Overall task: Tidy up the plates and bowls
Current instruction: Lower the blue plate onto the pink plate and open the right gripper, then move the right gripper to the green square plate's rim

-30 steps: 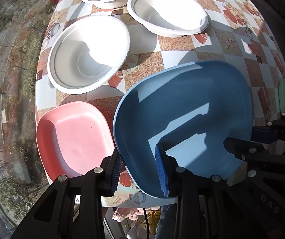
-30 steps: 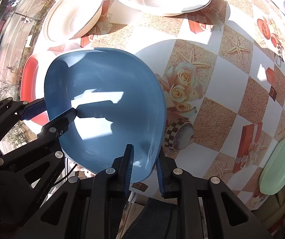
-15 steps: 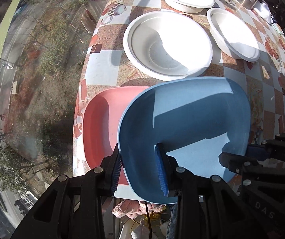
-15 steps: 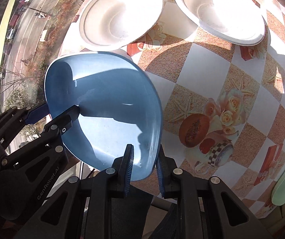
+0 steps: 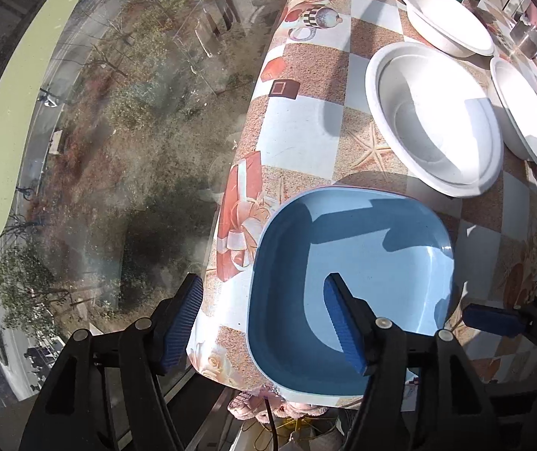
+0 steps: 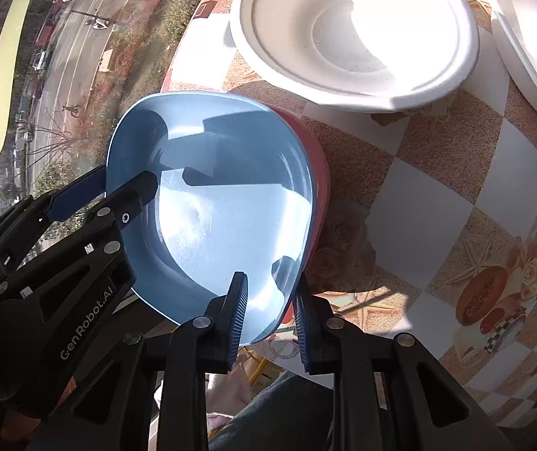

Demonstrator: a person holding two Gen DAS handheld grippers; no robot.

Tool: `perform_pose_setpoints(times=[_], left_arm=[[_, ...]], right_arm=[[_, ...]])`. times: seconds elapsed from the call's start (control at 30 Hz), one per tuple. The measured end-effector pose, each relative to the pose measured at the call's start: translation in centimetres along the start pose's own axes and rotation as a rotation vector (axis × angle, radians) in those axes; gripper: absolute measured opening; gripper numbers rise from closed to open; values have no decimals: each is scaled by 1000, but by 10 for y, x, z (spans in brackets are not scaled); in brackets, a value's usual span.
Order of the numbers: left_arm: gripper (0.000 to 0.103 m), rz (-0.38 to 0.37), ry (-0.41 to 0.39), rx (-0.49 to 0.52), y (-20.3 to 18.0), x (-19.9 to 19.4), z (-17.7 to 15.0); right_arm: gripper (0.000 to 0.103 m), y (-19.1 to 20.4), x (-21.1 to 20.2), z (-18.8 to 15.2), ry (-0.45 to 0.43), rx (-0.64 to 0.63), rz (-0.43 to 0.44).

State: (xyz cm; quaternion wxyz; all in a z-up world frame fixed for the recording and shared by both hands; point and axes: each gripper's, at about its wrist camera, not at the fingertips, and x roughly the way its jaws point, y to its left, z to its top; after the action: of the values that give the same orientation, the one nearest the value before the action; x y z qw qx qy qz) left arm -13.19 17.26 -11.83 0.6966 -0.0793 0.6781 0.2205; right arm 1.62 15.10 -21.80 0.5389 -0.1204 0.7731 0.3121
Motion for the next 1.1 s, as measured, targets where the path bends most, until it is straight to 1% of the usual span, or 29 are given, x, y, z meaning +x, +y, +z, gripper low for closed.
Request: perform_pose_setpoints(times=[0.03, 0.07, 0.1, 0.13, 0.2, 0.23, 0.37, 0.43, 0.57, 0.67, 0.73, 0.8, 0.9, 0.97, 1.03, 1.07, 1.1], left_arm=[[78, 7, -5, 3, 1, -7, 4], [78, 9, -6, 9, -1, -9, 2], [78, 11, -5, 15, -4, -10, 0], [78, 11, -5, 19, -3, -10, 0], [78, 2, -9, 27, -6, -12, -3], [79, -10, -10, 33, -3, -9, 1], [79, -56, -9, 86, -24, -14, -2], [79, -79, -8, 140, -44, -19, -4], [79, -126, -10, 293, -90, -31, -5], [79, -150, -9, 387, -119, -35, -4], [79, -153, -12, 437, -137, -41, -6], [79, -144, -22, 484, -146, -44, -6], [79, -124, -30, 522, -155, -50, -8], [79, -114, -25, 524, -148, -45, -10], [79, -101, -18, 520, -148, -49, -9], [79, -95, -14, 517, -152, -49, -10], [79, -92, -10, 514, -151, -48, -10]], right_arm=[[41, -13, -6, -3, 3, -8, -14], [68, -20, -10, -8, -6, -12, -22], [75, -27, -14, -14, -20, -16, -24], [77, -36, -19, -20, -34, -20, -27], [77, -54, -35, -32, -47, -13, -45], [77, -66, -44, -37, -53, 1, -54], [77, -127, -72, -68, -97, 90, -108], [77, -160, -87, -83, -123, 155, -124], [77, -242, -119, -121, -186, 341, -164], [77, -306, -144, -157, -237, 485, -203], [77, -344, -159, -181, -265, 560, -253], [77, -379, -171, -204, -280, 623, -303], [77, -432, -185, -233, -295, 696, -324], [77, -466, -191, -250, -300, 730, -347], [77, -495, -194, -263, -295, 761, -344], [77, -516, -196, -272, -293, 774, -323], [77, -527, -194, -276, -288, 780, -298]])
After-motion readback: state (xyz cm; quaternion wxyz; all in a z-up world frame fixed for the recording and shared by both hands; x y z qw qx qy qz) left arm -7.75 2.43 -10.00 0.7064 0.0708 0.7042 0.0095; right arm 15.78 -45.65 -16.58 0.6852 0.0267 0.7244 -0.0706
